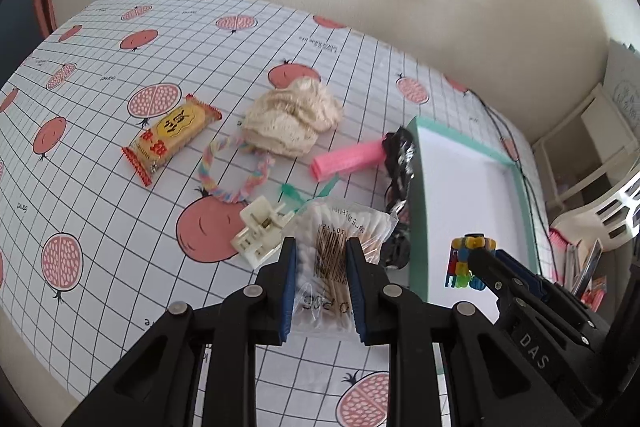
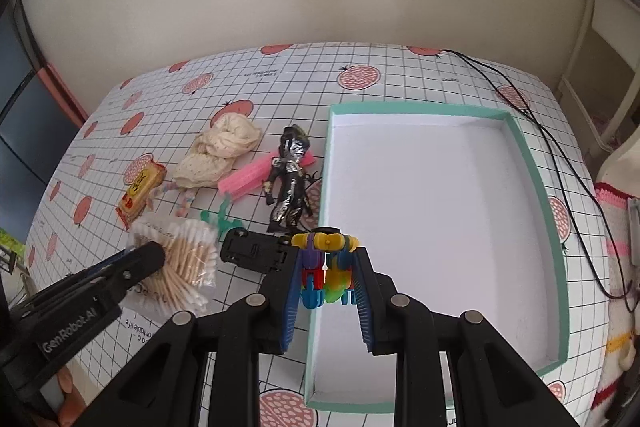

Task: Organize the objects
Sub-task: 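Carry the swab bag with the left tool while the right tool carries the block toy over the tray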

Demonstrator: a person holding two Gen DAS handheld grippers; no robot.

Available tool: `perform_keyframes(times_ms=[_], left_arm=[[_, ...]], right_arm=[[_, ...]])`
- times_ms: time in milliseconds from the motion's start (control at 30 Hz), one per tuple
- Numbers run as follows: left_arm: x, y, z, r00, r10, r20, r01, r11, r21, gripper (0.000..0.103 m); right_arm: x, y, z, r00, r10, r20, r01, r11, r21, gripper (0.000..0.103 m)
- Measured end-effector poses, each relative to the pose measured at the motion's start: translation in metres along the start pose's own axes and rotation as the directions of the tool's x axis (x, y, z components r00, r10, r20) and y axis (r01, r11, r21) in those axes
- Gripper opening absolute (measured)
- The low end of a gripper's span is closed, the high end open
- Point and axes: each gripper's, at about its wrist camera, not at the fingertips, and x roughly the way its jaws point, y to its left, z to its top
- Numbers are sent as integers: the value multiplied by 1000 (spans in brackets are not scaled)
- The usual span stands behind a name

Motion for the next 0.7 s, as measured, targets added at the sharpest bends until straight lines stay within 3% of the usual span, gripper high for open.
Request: perform_keyframes(times_ms=[400, 700], left_arm=[[9, -60, -19, 992, -117, -41, 121, 988, 92, 25], [29, -115, -40, 985, -148, -89, 163, 967, 195, 25]], right_arm=[[3, -70, -8, 986, -161, -34, 164, 973, 160, 27], [3, -106, -16, 978, -197, -67, 208, 950, 233, 27]])
